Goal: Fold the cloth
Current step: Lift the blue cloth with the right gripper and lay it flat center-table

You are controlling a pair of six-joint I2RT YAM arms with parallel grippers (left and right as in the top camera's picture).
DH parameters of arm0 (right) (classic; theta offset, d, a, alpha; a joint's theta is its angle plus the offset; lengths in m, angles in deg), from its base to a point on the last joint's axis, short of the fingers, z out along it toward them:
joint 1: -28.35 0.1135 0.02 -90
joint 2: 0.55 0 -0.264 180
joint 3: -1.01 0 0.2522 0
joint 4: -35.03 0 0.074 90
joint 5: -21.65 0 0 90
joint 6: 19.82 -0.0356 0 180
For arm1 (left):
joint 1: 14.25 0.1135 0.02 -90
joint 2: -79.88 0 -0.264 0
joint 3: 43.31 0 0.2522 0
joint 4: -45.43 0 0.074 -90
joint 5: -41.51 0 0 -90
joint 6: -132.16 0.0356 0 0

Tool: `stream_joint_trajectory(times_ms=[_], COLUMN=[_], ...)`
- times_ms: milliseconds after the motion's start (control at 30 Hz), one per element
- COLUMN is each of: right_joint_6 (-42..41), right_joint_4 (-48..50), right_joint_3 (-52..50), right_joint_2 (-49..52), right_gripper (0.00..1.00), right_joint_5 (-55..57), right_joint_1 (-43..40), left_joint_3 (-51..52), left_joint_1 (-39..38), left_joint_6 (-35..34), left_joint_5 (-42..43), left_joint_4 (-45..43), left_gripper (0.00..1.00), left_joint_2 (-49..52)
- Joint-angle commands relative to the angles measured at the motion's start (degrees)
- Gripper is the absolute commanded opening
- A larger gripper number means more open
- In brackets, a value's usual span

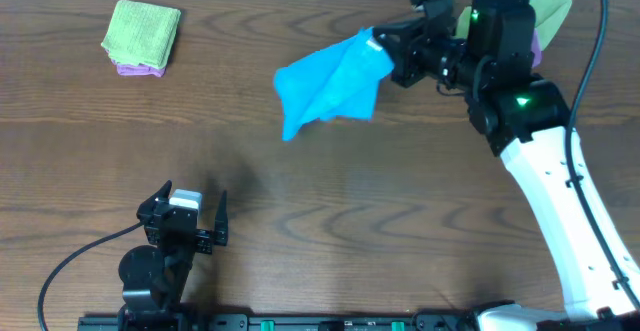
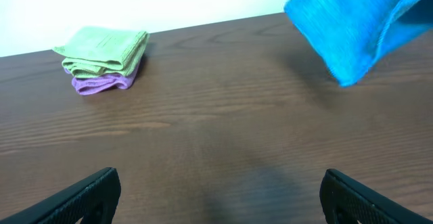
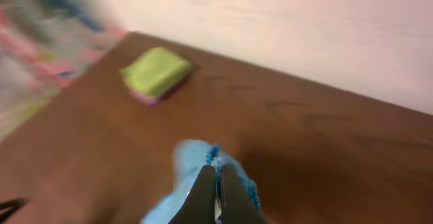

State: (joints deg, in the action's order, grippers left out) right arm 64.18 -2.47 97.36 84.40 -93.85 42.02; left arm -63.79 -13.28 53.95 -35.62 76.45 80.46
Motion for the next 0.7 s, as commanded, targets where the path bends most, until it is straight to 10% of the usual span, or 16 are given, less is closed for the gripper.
stream_joint_trajectory(times_ms=[0,667], right_joint_6=[1.18,1.2], right_joint_4=[0.39,2.51], right_joint_3=[1.55,5.2], right_joint_2=[-0.94,-0.96], right_gripper=[0.01,0.01], right_joint_5=[14.12,1.33], right_joint_1=[-2.62,10.95], left_joint_3=[1.31,1.31], left_joint_1=[0.17,0.17], left_joint_6=[-0.46,-0.46], left_joint_5=[-0.63,-0.61], left_joint_4=[0.33,0.33], left_gripper=[0.95,0.95], left_joint_2=[-0.37,-0.37])
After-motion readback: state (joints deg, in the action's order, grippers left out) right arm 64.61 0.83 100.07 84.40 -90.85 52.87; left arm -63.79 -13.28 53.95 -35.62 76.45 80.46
